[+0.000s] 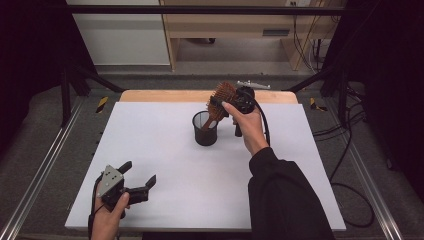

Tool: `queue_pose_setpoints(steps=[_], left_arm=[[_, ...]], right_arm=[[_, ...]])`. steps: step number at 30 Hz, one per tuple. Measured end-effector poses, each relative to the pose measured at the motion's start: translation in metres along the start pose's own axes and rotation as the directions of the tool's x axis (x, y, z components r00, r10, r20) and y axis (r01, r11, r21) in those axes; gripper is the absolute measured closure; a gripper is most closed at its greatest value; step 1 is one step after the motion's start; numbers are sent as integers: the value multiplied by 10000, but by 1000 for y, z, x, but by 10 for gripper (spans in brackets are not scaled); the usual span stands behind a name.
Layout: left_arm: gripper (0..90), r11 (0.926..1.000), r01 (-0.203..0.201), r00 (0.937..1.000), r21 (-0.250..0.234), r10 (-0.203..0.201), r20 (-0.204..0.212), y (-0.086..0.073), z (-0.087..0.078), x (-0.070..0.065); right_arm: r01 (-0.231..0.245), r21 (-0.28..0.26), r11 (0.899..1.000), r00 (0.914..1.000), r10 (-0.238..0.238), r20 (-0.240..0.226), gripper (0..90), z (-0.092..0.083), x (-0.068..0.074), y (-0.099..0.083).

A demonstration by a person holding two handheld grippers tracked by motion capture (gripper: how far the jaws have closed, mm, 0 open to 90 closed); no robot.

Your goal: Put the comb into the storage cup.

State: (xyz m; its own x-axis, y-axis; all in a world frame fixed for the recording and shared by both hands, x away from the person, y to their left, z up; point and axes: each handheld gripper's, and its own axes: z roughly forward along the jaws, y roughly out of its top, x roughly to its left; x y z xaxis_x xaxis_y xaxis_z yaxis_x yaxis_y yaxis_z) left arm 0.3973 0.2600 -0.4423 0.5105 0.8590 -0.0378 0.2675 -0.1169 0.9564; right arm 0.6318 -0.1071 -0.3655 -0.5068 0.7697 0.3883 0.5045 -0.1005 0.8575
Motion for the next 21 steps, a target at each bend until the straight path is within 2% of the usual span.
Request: queue_pose_setpoints(steps=[5,8,11,17,21], left_arm=[[22,10000,-5,10000,2,5,0,0,0,0],[22,10000,5,10000,-5,-5,2,0,0,0],[23,10000,2,10000,-4,-2,4,0,0,0],[22,10000,-3,10000,-13,3,-9,0,0,0],[22,10000,-14,10000,0,14,-1,0,0,-1]], right_arm=[[195,56,9998,9997,-195,127,83,-2,2,1],[506,49,9987,9983,-507,291,74,-7,4,2],[960,-57,9954,9944,-956,442,69,-13,8,4],[1589,-398,9865,9857,-1562,639,64,-28,12,8],[1769,-429,9833,9823,-1737,708,65,-35,11,9]])
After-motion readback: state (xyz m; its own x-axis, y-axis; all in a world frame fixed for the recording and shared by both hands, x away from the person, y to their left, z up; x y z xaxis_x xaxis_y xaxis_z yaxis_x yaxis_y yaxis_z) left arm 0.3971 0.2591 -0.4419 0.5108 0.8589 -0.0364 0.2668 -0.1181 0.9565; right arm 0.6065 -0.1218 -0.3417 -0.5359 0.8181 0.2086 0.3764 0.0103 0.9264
